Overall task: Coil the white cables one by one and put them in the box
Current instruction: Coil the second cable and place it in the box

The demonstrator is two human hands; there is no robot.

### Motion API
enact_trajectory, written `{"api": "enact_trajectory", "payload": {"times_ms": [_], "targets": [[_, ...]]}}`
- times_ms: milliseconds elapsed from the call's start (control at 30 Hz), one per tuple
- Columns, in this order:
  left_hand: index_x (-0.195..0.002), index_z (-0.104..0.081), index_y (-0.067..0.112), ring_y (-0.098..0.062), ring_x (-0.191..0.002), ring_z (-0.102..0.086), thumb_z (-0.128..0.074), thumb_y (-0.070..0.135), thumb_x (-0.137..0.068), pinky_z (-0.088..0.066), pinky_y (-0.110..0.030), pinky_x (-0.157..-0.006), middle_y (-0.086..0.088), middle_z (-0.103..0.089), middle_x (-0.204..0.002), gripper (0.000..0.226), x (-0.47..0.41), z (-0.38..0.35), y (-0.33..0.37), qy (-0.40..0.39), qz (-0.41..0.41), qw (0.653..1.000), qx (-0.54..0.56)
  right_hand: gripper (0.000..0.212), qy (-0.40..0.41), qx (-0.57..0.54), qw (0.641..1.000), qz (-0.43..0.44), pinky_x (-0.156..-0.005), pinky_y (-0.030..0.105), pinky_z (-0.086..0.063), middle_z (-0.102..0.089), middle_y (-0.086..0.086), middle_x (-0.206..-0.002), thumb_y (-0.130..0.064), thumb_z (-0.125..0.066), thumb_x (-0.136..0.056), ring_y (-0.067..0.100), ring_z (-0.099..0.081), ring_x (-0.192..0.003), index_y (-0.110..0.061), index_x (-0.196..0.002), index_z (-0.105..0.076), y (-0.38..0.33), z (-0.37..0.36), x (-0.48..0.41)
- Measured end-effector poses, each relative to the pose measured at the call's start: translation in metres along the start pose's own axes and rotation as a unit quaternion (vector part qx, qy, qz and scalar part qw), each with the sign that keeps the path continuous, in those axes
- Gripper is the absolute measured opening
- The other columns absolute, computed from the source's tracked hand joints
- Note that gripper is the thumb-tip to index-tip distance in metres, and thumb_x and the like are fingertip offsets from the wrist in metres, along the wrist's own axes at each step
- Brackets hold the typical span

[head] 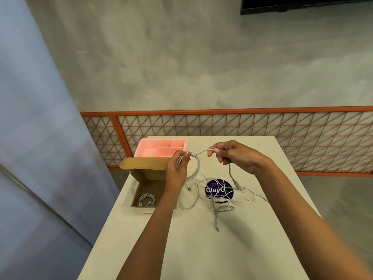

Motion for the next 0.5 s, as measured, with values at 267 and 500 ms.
{"api": "enact_trajectory", "payload": {"times_ms": [267,500], "targets": [[-0.089,-0.051,0.011,-0.003,-0.049,-0.033,-0.042,0.025,-0.1,-0.038,-0.019,-0.052,0.005,-0.042,-0.066,0.02,0.011,-0.015,0.003,-0.175,0.103,0.969,0.143,0.029,0.059,-0.06,0.996,-0.022,-0.078,0.029,-0.035,-0.056,-0.004,-0.074,-0.018,-0.041,-0.101,0.009,-0.049,-0.074,-0.021,-0.086,-0.065,0.017,0.013,-0.002],[-0.093,-0.051,0.01,-0.008,-0.061,-0.034,-0.043,0.027,-0.099,-0.028,-0.021,-0.052,0.004,-0.045,-0.071,0.02,0.008,-0.008,0.006,-0.179,0.087,0.976,0.089,0.028,0.066,-0.069,0.995,-0.019,-0.07,0.025,-0.035,-0.056,-0.006,-0.073,-0.02,-0.041,-0.101,0.007,-0.049,-0.072,-0.021,-0.088,-0.066,0.021,0.014,-0.001]]}}
Point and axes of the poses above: each hand's wrist, its own x-axis away from the middle knuckle, its own z-axis out of the back of the hand, y = z × x, the point moved 7 cm from there along -x, towards the middle knuckle
